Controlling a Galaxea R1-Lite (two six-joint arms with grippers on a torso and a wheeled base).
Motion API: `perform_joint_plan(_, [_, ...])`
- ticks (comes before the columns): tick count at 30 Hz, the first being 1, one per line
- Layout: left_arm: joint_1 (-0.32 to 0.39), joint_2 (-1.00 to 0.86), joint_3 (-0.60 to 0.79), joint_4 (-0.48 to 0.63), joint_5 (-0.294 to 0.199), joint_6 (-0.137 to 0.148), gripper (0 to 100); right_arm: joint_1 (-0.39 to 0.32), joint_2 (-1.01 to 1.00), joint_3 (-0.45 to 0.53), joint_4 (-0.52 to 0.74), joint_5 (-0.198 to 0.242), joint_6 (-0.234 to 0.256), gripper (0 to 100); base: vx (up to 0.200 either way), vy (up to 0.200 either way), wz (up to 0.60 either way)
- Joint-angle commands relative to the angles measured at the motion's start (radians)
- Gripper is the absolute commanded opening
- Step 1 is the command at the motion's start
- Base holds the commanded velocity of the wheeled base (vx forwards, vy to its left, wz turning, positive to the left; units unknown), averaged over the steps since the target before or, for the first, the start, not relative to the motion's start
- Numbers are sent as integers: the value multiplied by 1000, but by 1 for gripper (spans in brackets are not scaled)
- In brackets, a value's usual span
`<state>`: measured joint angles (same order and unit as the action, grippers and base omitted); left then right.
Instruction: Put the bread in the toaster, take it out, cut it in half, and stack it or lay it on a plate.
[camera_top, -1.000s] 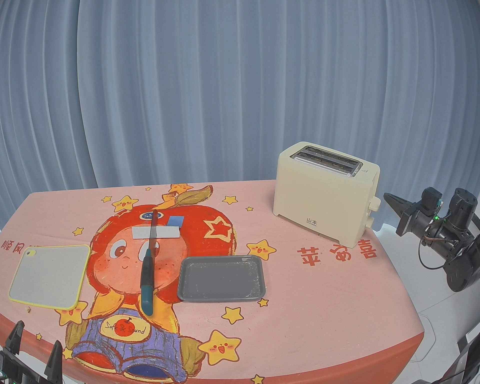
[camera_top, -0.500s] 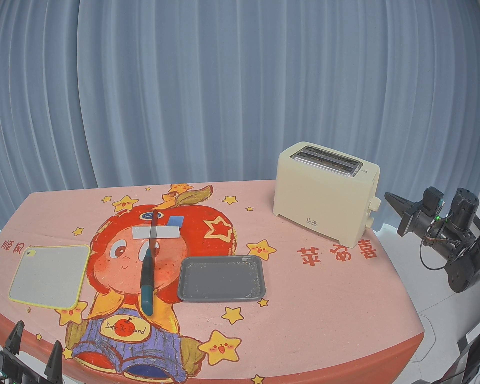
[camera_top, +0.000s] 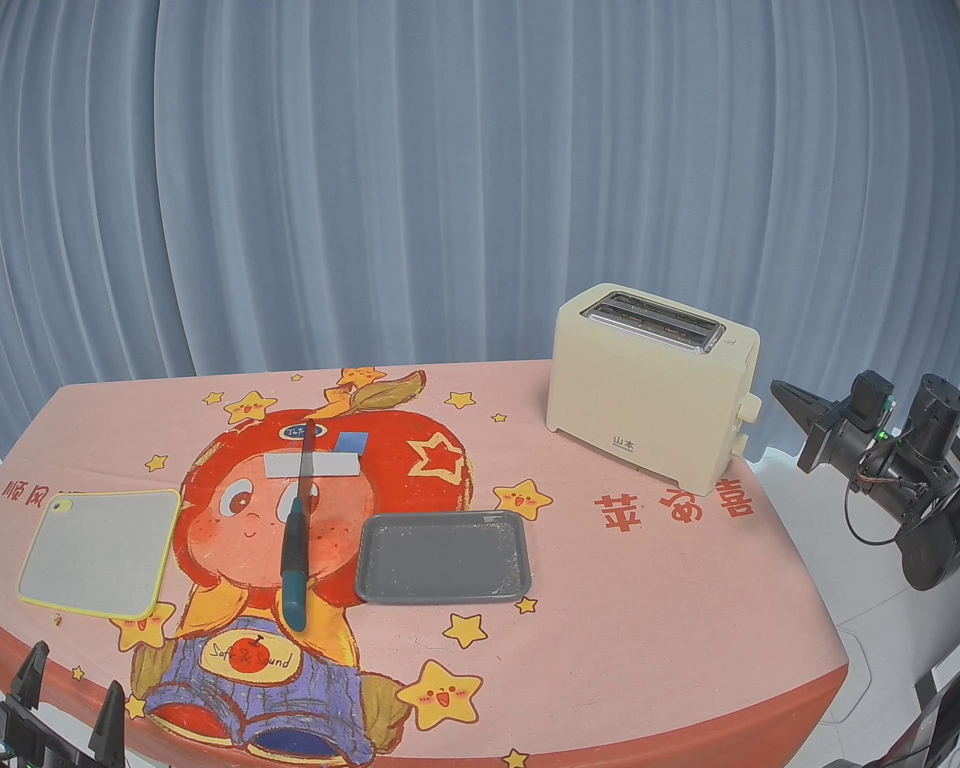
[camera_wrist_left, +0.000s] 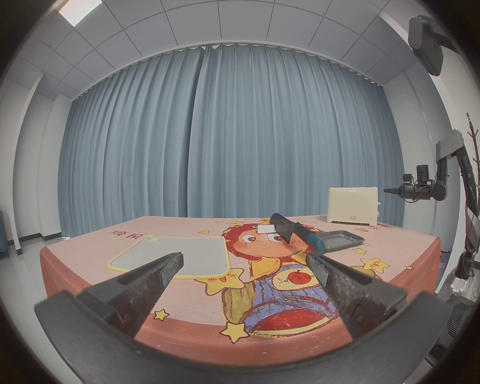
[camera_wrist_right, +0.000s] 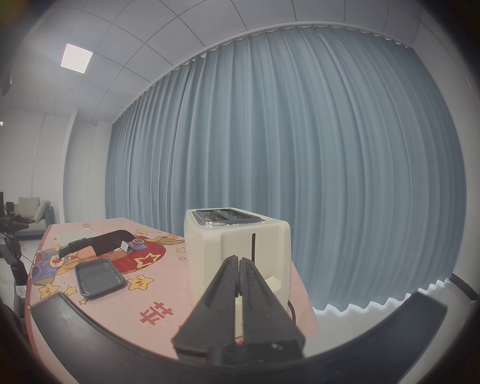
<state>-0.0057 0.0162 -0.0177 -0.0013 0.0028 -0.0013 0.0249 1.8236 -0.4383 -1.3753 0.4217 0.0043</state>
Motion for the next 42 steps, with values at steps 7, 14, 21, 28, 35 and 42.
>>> perform_joint_plan(7, [1,-1,18,0,-1,0,100,12,-38,26,1,2,-4,0,0,0,0])
perform_joint_plan(14, [1,-2,18,0,0,0,100,12,-43,41,1,2,-7,0,0,0,0])
perform_joint_plan(21, [0,-2,18,0,0,0,100,15,-46,56,-21,2,-7,0,0,0,0])
perform_joint_plan(28, [0,-2,18,0,0,0,100,23,-46,84,-57,2,-7,0,0,0,0])
perform_joint_plan(35, [0,-2,18,0,0,0,100,23,-61,89,-56,2,-7,0,0,0,0])
perform_joint_plan(42, [1,-2,18,0,0,0,100,15,-63,79,-57,2,-3,0,0,0,0])
